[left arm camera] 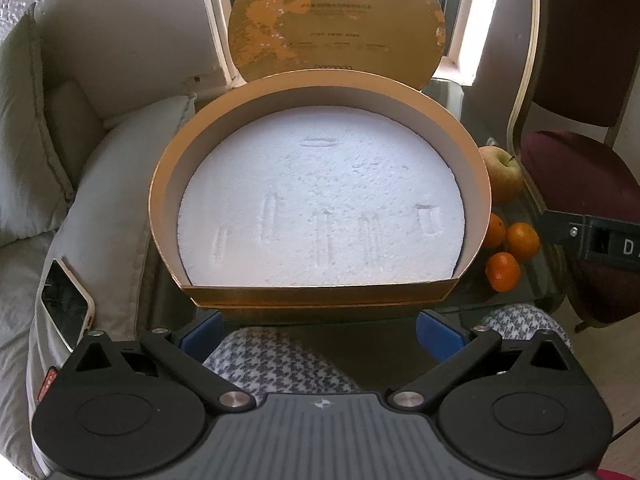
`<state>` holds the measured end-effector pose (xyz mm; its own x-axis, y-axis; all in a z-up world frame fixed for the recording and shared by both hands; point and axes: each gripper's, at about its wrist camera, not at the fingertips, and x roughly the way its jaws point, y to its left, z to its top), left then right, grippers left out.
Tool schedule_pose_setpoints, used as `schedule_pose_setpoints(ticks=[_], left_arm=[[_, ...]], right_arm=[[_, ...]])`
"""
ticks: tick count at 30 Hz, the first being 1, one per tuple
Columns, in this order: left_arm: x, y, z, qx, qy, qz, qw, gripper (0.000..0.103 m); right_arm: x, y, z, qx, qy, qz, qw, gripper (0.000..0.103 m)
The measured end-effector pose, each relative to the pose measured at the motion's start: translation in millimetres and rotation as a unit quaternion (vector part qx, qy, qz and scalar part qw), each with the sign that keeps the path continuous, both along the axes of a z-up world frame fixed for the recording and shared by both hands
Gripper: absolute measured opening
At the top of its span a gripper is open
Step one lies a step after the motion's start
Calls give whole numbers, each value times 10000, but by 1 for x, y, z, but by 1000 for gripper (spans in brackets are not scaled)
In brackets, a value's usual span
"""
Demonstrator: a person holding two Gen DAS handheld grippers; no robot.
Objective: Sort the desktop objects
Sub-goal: 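Reach the right gripper down to a mandarin beside the box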
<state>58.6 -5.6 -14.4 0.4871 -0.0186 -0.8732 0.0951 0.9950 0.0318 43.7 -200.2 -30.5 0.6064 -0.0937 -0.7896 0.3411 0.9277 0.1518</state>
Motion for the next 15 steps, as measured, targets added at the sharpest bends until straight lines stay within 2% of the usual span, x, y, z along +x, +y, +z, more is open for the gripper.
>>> schedule_pose_setpoints(ticks=[3,8,10,14,15], left_arm=[[0,-2,-2,-136,91,-91,9998,103],[2,-7,-5,-93,175,-180,9996,103],[2,-9,-6,-18,207,-183,9996,103],[3,-8,-9,-99,255,-197,9994,102],[3,-6,-9,-109,247,-171,9995,102]], right_arm=[[-4,-13,-9,-56,79,-106,9999,103],[-5,-25,-25,-93,251,-188,9995,102],[-6,-27,-33,-83,337,-188,9992,95],[-2,-32,-56,218,607,-125,9978,91],[-1,-34,-61,344,666,-99,9971,86]])
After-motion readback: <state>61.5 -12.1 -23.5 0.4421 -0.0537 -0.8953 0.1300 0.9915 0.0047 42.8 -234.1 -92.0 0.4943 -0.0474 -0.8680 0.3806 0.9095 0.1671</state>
